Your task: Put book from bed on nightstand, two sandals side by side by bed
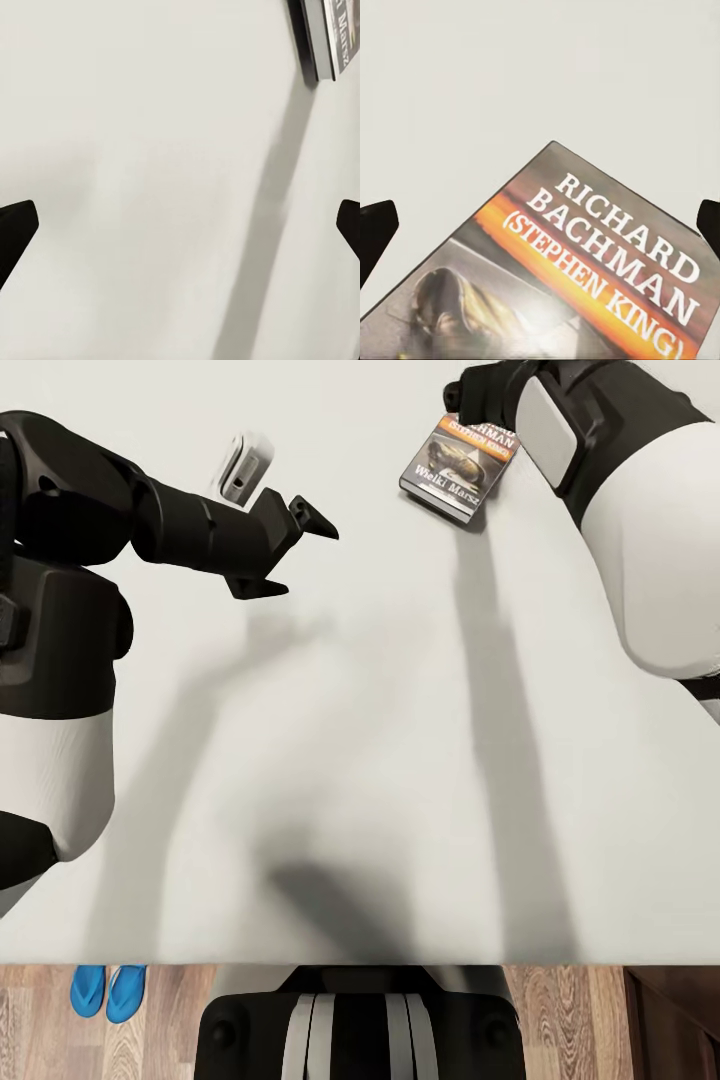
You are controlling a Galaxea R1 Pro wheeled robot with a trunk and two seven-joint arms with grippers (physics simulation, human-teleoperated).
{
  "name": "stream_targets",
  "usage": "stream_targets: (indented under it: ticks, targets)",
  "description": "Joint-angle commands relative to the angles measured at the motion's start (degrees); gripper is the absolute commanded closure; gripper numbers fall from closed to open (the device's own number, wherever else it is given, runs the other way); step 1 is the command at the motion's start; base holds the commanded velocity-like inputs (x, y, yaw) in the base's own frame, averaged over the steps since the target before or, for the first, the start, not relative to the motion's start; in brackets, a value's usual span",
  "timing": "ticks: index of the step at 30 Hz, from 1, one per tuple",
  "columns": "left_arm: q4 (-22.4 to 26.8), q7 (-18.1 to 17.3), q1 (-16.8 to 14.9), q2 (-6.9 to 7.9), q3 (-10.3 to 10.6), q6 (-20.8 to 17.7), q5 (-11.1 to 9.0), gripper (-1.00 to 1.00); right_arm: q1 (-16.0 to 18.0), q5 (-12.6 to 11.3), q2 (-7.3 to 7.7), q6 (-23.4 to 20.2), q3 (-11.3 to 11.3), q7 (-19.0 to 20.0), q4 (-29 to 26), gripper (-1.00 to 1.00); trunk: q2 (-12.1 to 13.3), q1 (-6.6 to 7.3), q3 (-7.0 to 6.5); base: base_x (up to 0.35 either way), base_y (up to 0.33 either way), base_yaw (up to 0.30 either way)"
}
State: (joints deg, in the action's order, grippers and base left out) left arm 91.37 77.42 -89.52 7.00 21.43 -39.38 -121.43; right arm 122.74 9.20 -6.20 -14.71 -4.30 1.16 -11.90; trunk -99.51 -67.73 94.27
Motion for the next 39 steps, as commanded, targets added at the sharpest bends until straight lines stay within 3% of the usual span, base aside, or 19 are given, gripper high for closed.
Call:
stream_targets:
  ticks: [1,11,39]
  targets:
    - [0.01,0.36,-0.05,0.05,0.02,-0.52,-0.21,-1.0,-0.09,0.58,-0.04,-0.32,-0.45,0.13,-0.04,-1.0,-0.01,0.0,0.02,0.002,0.0,0.0]
    - [0.0,0.36,-0.04,0.06,0.1,-0.52,-0.21,-1.0,-1.73,0.48,0.04,-0.24,-0.45,0.71,0.29,-1.0,-0.01,0.0,0.02,0.0,0.0,0.0]
    - [0.29,0.36,0.67,0.05,0.16,-0.57,-0.21,-1.0,-2.22,0.51,0.16,-0.31,-0.45,2.55,0.46,-1.0,-0.01,0.0,0.02,0.0,0.0,0.0]
